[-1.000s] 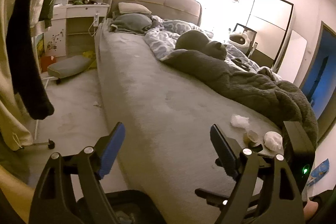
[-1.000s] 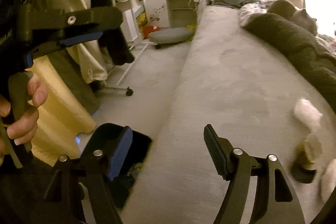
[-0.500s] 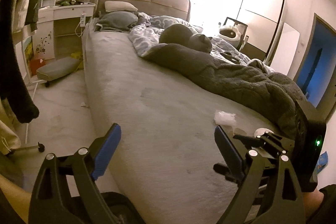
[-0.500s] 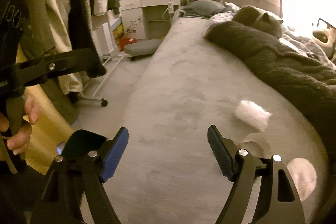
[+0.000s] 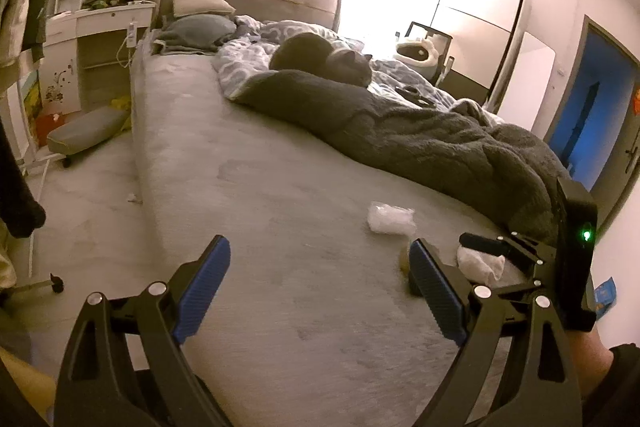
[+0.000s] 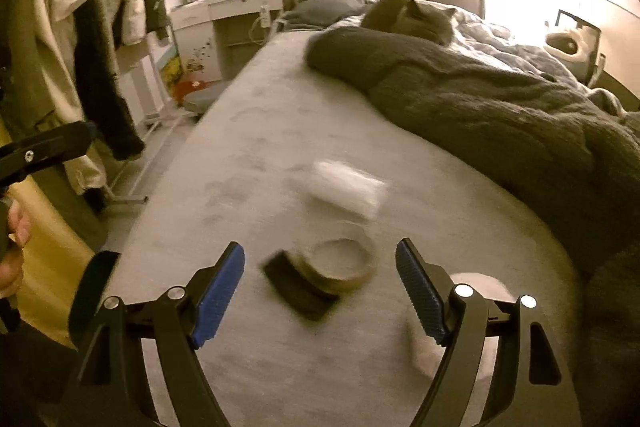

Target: Collect trash

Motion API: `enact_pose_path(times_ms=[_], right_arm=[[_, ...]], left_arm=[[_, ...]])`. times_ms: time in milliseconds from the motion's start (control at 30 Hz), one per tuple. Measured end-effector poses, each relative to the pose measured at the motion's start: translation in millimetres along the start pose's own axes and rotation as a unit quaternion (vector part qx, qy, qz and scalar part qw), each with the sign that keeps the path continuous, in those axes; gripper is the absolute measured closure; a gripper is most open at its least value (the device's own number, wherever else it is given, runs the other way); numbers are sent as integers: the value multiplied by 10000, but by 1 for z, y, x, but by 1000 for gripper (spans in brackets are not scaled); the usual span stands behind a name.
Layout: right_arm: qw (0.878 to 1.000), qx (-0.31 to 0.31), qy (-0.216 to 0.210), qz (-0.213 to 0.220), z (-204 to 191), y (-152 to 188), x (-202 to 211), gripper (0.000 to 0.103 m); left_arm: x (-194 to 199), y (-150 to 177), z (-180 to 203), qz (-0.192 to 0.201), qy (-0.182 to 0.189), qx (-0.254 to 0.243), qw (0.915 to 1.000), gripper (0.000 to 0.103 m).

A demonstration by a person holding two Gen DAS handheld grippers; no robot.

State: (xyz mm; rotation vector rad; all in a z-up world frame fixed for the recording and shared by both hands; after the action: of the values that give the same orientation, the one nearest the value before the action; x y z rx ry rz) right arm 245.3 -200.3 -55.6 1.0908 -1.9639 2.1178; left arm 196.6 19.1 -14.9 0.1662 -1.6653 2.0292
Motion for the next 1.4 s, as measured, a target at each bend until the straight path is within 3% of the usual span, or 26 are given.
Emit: enact_pose_path(times_ms=[367,1067,1233,1400], right_arm=[[9990,-224,245,-308,39,19,-4,24],[9960,-380,704,-399,97,41,11,24],[9940,-543,875,-357,117,44,19,66],[9944,-582,839,-278,123,46,28,74]], left_arm=[[-26,14,29,-221,204,-13,9995,10],[-69,40,83,-589,531,-199,9966,10],[-79,46,92,-659,534,-208,9962,10],[-89,53,103,-746,555,-263,9953,10]])
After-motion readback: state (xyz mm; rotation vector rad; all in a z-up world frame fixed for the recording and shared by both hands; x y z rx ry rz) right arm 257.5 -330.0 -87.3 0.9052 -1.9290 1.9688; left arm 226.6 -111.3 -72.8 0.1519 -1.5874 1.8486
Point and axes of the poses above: each gripper's, at about its wrist camera, not at the fingertips, and x roughly against the way its jaws point, z to its right, y to its underside, the point moved 4 cm from there along -x, roughly the way its jaws point, and after that the axes turned 10 degrees about z, right-handed, at the moved point
